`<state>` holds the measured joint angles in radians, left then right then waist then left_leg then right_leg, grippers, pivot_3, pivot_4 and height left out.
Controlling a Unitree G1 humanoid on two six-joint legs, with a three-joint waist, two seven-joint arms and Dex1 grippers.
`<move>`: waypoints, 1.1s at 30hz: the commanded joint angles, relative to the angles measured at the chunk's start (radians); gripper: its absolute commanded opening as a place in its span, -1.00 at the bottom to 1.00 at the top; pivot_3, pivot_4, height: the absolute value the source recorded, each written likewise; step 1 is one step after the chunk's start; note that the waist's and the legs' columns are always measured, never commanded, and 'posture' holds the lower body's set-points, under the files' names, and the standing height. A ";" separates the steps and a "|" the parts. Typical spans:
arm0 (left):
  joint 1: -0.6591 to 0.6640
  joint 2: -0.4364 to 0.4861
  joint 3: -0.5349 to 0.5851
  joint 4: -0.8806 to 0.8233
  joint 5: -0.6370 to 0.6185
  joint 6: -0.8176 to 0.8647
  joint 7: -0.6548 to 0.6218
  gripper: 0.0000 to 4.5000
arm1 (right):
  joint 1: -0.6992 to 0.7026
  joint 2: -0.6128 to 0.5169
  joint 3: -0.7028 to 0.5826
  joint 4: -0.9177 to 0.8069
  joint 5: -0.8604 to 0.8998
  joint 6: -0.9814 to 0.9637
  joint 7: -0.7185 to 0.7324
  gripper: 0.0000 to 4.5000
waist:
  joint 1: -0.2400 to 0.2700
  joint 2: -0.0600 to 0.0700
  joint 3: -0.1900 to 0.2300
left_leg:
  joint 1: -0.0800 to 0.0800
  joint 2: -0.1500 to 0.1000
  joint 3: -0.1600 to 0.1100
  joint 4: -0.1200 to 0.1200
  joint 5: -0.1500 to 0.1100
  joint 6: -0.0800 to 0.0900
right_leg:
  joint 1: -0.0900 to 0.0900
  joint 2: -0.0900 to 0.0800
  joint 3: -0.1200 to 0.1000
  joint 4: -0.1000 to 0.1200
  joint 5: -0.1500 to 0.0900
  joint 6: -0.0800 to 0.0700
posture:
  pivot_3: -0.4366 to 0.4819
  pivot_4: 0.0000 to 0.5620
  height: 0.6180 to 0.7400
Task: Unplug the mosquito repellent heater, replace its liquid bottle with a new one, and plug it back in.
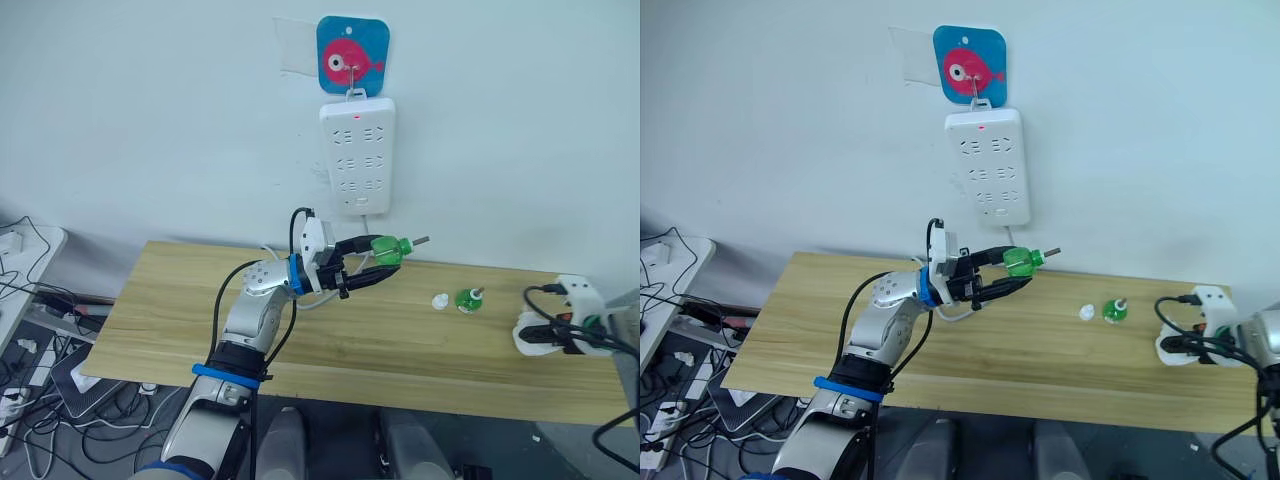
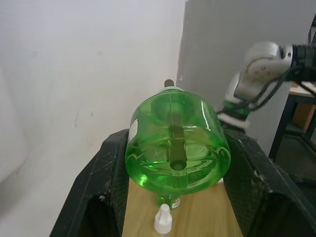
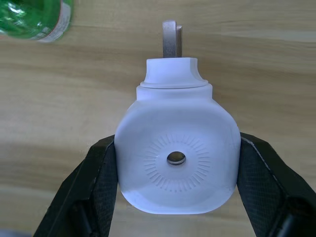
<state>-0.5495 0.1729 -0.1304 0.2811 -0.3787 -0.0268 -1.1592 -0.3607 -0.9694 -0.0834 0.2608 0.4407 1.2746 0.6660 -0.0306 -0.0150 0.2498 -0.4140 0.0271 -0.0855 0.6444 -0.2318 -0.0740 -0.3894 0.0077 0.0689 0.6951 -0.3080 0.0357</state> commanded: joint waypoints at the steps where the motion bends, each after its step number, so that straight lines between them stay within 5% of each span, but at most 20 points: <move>1: 0.008 0.024 -0.002 -0.046 -0.031 0.003 -0.061 0.01 | 0.065 -0.056 -0.138 -0.196 0.205 0.147 0.174 0.30 | -0.003 0.000 0.001 | 0.000 0.000 0.000 0.000 0.000 0.000 | 0.000 0.000 0.000 0.000 0.000 0.000 | -0.06 -0.07 1.00; 7: 0.008 0.093 -0.013 -0.063 -0.066 0.030 -0.191 0.01 | 0.171 -0.060 -0.369 -0.379 0.653 0.340 0.284 0.30 | -0.004 -0.001 0.004 | 0.000 0.002 -0.001 0.000 0.000 0.000 | 0.000 0.002 -0.001 0.000 0.000 0.000 | -0.07 -0.09 1.00; 14: -0.026 0.122 -0.013 -0.047 -0.083 0.047 -0.282 0.01 | 0.091 0.045 -0.425 -0.263 1.100 0.328 -0.093 0.30 | -0.004 -0.008 0.009 | -0.001 0.002 0.000 0.000 0.000 0.000 | 0.000 0.002 0.000 -0.004 0.001 0.002 | -0.11 -0.10 1.00; 19: -0.046 0.122 -0.013 -0.067 -0.100 0.075 -0.297 0.01 | 0.165 0.006 -0.329 -0.274 1.468 0.125 -0.378 0.30 | -0.001 -0.008 0.009 | -0.005 0.001 0.000 0.000 -0.004 0.007 | 0.000 0.001 -0.001 -0.009 0.001 0.002 | -0.10 -0.11 1.00; 33: -0.055 0.102 -0.028 -0.069 -0.094 0.081 -0.302 0.01 | 0.166 -0.004 -0.256 -0.356 1.532 0.040 -0.340 0.30 | -0.001 -0.008 0.009 | -0.005 0.001 0.000 0.000 -0.004 0.007 | 0.000 0.000 -0.001 -0.011 0.002 0.002 | -0.10 -0.16 1.00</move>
<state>-0.5905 0.2828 -0.1519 0.2396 -0.4606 0.0596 -1.4547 -0.1936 -0.9615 -0.3293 -0.0581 1.9381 1.3291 0.3022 -0.0319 -0.0230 0.2589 -0.4187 0.0285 -0.0851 0.6447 -0.2362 -0.0665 -0.3890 0.0082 0.0677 0.6844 -0.3062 0.0380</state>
